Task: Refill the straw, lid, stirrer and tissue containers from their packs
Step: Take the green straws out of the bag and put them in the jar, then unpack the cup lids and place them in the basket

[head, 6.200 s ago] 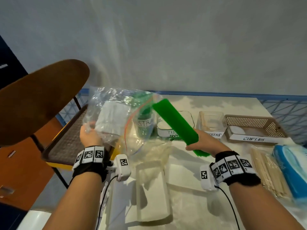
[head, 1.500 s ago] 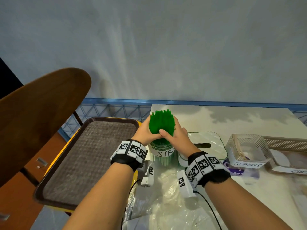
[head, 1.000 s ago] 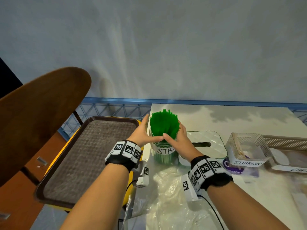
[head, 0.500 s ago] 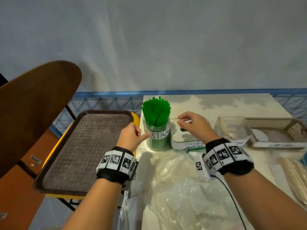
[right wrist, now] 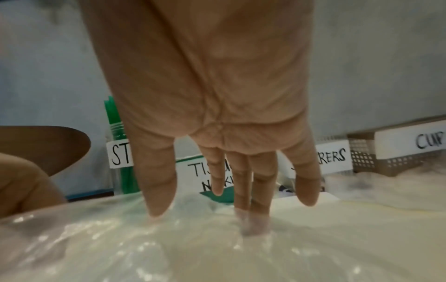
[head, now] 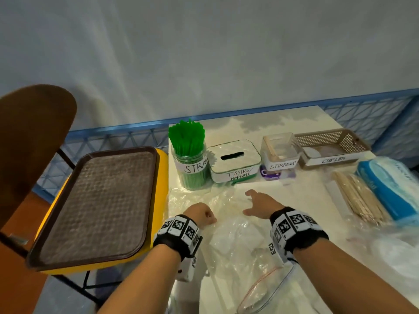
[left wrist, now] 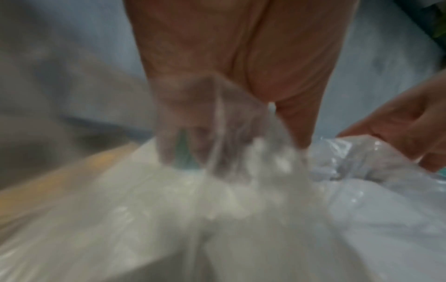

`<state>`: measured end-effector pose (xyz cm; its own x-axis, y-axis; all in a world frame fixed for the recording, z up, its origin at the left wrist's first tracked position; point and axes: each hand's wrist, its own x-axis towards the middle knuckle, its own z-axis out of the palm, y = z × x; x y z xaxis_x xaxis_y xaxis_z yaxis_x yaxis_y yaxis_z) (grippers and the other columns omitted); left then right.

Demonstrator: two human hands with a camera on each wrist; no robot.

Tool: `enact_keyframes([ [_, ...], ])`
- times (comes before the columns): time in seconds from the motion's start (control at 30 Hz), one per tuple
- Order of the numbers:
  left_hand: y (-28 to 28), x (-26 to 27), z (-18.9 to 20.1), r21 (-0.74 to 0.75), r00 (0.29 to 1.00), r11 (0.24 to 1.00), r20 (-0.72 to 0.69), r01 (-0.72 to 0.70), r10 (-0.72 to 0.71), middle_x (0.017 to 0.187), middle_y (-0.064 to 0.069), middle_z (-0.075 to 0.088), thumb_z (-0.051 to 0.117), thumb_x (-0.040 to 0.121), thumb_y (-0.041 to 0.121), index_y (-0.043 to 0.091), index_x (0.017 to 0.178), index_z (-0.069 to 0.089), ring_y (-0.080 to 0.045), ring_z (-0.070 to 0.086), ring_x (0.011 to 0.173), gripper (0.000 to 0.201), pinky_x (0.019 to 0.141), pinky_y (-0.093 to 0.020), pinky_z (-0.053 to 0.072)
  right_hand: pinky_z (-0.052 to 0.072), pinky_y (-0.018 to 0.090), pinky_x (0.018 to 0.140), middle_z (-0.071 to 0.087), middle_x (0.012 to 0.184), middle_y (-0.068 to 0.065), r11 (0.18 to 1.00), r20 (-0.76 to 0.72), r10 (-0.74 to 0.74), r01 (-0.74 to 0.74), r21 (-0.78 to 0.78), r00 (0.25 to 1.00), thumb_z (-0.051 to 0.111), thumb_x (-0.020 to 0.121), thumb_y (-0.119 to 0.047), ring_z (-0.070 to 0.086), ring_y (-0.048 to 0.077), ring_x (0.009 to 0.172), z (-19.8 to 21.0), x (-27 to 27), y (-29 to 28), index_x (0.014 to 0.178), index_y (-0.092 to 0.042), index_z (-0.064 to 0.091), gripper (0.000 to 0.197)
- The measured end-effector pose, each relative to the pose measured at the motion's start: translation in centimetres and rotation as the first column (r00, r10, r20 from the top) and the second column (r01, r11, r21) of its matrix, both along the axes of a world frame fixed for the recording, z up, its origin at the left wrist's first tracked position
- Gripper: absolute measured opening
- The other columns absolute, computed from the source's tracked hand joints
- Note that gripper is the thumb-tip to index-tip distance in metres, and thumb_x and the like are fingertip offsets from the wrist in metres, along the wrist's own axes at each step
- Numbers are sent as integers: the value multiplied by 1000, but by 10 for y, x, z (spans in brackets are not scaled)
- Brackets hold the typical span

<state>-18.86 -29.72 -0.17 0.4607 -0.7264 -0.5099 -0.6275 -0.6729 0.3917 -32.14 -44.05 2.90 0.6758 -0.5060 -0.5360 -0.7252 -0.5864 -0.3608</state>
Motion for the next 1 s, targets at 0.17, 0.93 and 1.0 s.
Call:
enact_keyframes([
  [0.17,8,-10,35,-359,1000,933,-13,3,-8,70,4,52,58,90,25,12,95,66,-11,46,66,16,59,-17,33,35,28,99,50,135,7,996,139,-68,58,69,988,56,89,-43,48,23,124,13,-8,-4,138,-16,36,60],
  [0.93,-19,-51,122,-712,747,229,-643,-664,171,98,13,68,65,82,33,14,124,48,-1,63,89,50,83,-23,49,54,31,76,44,64,-3,661,641,-726,-2,750,248,44,98,-18,42,6,55,115,-78,-86,83,-16,60,21],
  [1.0,-29,-61,107,-650,769,438,-613,-620,179,102,7,65,62,84,18,13,123,52,-7,61,94,40,84,-24,46,56,31,76,48,65,-3,609,597,-769,-25,793,228,45,97,-20,45,4,54,115,-80,-83,86,-16,60,19],
])
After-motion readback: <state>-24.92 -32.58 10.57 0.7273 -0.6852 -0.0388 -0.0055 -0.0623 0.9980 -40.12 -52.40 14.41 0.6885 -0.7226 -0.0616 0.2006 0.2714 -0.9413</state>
